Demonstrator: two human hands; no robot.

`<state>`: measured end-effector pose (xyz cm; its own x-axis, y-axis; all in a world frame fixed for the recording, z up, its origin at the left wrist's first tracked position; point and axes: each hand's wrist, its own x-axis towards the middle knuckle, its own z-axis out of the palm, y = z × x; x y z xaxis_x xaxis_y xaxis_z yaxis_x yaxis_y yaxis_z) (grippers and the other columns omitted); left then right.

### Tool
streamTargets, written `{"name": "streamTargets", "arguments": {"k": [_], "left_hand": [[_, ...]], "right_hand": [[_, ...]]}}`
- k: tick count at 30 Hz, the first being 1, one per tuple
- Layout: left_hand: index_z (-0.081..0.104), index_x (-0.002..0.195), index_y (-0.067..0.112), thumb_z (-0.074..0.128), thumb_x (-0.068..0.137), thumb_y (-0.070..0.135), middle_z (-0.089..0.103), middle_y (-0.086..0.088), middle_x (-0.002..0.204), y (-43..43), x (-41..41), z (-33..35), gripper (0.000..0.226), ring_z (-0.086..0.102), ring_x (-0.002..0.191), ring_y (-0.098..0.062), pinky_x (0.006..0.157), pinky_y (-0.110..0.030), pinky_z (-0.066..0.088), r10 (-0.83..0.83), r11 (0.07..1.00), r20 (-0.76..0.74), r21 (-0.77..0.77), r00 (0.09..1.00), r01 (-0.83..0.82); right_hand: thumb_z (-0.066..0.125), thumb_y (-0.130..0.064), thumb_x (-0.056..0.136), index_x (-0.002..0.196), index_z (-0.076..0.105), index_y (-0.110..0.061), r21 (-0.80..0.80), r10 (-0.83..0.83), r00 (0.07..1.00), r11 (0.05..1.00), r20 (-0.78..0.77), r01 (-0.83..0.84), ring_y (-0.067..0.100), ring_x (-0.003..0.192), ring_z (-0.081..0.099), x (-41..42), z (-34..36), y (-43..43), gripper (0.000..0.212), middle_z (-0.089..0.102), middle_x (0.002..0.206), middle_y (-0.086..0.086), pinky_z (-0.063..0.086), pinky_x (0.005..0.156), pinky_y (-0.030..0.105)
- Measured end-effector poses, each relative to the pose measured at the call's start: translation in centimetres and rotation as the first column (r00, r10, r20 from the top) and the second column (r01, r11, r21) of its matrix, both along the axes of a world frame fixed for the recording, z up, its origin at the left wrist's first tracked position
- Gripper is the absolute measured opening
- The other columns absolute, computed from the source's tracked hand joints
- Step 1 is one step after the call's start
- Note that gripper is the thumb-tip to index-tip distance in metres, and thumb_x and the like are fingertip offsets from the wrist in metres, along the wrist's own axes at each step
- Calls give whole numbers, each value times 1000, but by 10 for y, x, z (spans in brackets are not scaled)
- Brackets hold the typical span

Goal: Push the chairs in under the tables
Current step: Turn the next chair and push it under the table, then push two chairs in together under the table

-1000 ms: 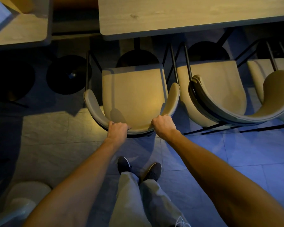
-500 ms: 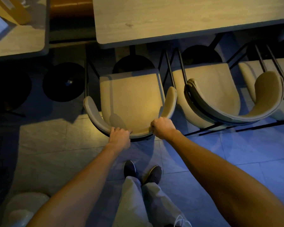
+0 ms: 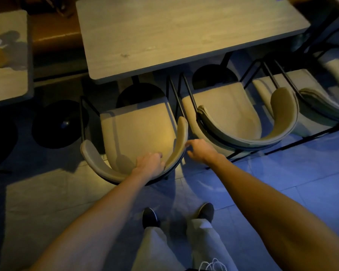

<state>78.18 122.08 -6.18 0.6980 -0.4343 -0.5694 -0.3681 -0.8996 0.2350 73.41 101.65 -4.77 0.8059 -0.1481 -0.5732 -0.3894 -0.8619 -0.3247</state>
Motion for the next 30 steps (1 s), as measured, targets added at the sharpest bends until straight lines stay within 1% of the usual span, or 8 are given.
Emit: {"name": "streamTargets", "arguments": {"k": [7,12,15,17,19,22,24,30], "left_hand": [[59,123,18,46,98,52,68,-9,114,-85,-12,-8,44,63,103,-31,89,-45,52,129,991,-36,-17,991,-129],[47,132,7,50,100,40,60,-17,128,-136,-20,-18,47,58,117,-38,94,-45,48,347,938,-6,26,938,-346],[38,138,6,52,98,23,58,-19,129,-149,-23,-29,46,58,116,-38,94,-48,49,410,910,-3,72,912,-409],[34,141,7,55,94,13,58,-19,129,-153,-22,-36,52,58,114,-38,94,-51,50,433,898,-6,94,901,-430],[33,141,8,55,93,8,58,-20,128,-154,-21,-40,53,58,114,-39,94,-52,49,450,888,5,100,893,-448],[33,141,9,55,93,5,59,-20,126,-157,-22,-44,53,59,113,-39,93,-52,49,464,879,26,111,885,-464],[33,142,11,56,93,3,61,-19,121,-158,-23,-46,55,60,109,-37,91,-51,51,463,877,44,121,885,-465],[38,136,12,56,93,0,65,-17,112,-155,-22,-48,47,63,102,-36,87,-50,53,453,883,70,100,889,-458]], "right_hand": [[62,-22,93,140,52,-15,-57,50,997,997,58,-47,33,117,59,6,-14,-92,49,56,133,14,51,97,44],[63,-11,86,123,56,-5,-77,118,973,991,198,-105,39,102,58,-2,-33,-139,37,55,119,18,53,86,47],[61,-11,87,116,53,-4,-119,67,965,992,255,-37,38,99,55,-10,-37,-156,31,54,113,19,49,82,46],[62,-16,88,126,48,-4,-168,103,970,984,220,-66,37,104,54,-12,-44,-165,42,55,117,19,46,86,43],[60,-20,91,142,37,-5,-171,129,987,979,100,-111,39,109,56,-14,-55,-175,58,57,122,21,46,90,44],[55,-13,94,139,38,-10,-148,107,993,983,-41,-112,40,107,63,-15,-68,-186,48,63,120,21,51,86,44],[55,-10,94,132,43,-13,-124,84,996,988,-35,-88,40,101,65,-15,-71,-189,40,66,112,21,53,81,45],[58,-12,93,138,45,-17,-135,66,998,989,9,-65,38,100,67,-20,-69,-186,47,69,110,18,54,80,42]]}}
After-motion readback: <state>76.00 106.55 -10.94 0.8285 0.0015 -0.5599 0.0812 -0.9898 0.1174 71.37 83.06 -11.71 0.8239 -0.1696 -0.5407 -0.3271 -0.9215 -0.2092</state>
